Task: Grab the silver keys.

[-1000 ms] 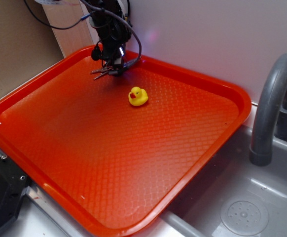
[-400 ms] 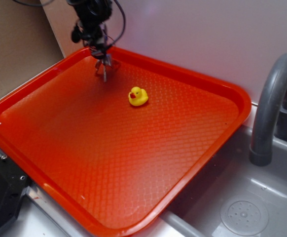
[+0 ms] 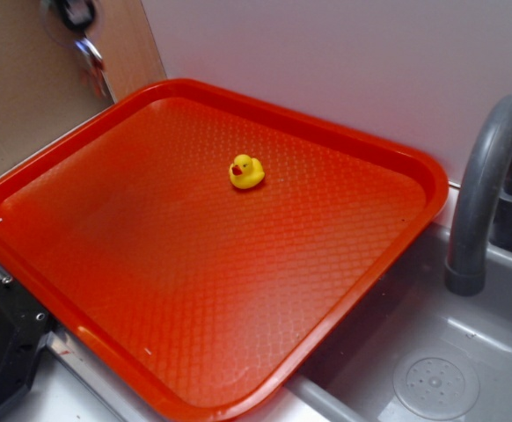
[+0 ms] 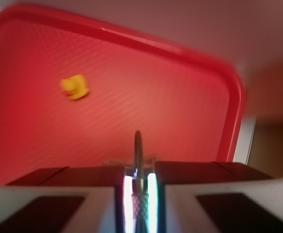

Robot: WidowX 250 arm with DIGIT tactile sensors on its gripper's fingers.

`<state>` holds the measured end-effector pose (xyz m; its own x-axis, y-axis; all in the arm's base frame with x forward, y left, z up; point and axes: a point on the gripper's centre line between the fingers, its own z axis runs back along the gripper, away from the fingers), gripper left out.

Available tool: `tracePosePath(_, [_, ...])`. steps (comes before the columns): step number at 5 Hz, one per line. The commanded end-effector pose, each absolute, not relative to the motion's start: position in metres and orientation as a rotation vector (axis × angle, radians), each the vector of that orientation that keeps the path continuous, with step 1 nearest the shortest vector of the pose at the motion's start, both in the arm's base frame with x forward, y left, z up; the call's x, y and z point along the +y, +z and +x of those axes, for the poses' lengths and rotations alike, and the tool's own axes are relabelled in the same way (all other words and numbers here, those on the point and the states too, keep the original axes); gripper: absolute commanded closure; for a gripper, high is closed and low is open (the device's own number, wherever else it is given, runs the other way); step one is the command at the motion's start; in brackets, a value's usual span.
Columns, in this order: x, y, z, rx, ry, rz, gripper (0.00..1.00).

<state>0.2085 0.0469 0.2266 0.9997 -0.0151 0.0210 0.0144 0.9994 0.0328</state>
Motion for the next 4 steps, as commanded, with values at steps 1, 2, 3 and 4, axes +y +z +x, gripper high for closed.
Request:
tracePosePath(1, [0.023, 0.285, 0.196, -0.036, 0.214, -0.099, 1.00])
tracePosePath(2, [0.016, 0.279, 0.189, -0.067, 0.211, -0.067, 1.00])
tracePosePath(3, [0.006, 0.268, 0.187, -0.082, 0.209, -0.036, 1.00])
tracePosePath(4, [0.001, 0.264, 0.185, -0.090, 0.201, -0.021, 1.00])
